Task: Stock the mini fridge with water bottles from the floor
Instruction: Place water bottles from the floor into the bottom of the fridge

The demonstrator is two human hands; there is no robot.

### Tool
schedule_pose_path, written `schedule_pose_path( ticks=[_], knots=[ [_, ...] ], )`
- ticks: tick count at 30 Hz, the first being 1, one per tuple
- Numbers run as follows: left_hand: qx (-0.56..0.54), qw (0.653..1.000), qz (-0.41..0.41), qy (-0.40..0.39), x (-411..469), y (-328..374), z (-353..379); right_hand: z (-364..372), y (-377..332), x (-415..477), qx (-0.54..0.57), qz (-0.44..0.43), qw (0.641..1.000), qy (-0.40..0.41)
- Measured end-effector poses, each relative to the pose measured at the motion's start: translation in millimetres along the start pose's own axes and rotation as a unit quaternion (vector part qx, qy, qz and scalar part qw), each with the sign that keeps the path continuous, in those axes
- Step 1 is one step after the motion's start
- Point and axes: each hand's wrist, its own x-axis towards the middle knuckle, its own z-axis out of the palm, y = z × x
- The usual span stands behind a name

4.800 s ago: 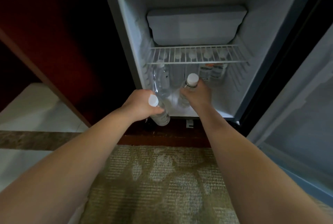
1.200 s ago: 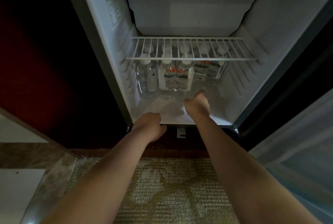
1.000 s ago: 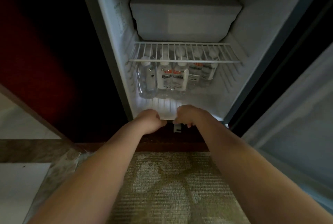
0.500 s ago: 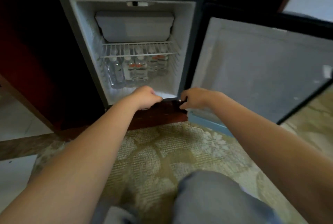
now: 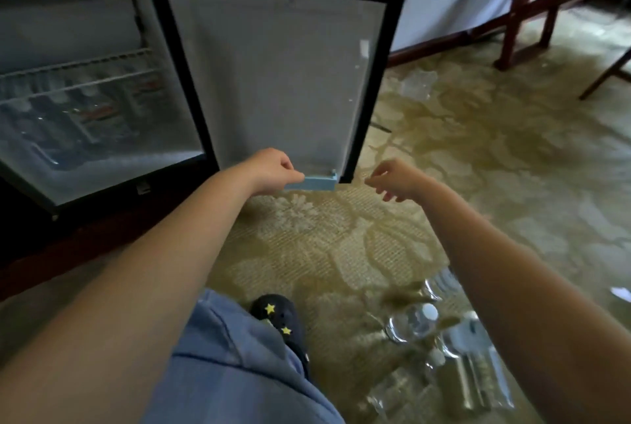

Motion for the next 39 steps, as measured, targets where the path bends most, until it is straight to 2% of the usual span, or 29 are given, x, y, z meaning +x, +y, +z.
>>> schedule_pose_path(
  ticks=[4,9,12,15,19,24,26,30,35,39],
  knots=[
    [0.012,0.998,0.026,-0.053,13,30,53,8,86,-12,-0.002,0.08,0.997,0.006],
    [0.047,0.995,0.056,-0.064,21,49,101,45,175,-29,-0.079,0.203,0.971,0.098],
    [0.055,0.995,0.057,-0.064,23,52,118,61,199,-35,-0.091,0.257,0.956,0.108],
    [0.067,0.995,0.054,-0.045,23,50,131,71,217,-32,-0.048,0.304,0.949,0.068],
    [0.071,0.996,0.029,-0.047,22,42,144,77,231,-27,-0.003,0.313,0.947,0.068],
    [0.073,0.996,0.018,-0.051,23,41,148,85,222,-18,-0.056,0.268,0.956,0.105],
    [0.077,0.995,0.02,-0.052,23,44,148,88,213,-14,-0.044,0.243,0.961,0.122],
    [0.055,0.997,0.015,-0.052,23,44,146,68,184,-14,0.102,0.197,0.959,0.176],
    [-0.077,0.996,-0.024,-0.023,19,39,146,41,145,-22,0.231,0.036,0.952,0.196],
    [-0.132,0.991,-0.037,-0.003,11,34,142,29,111,-32,0.329,-0.066,0.922,0.195]
  ],
)
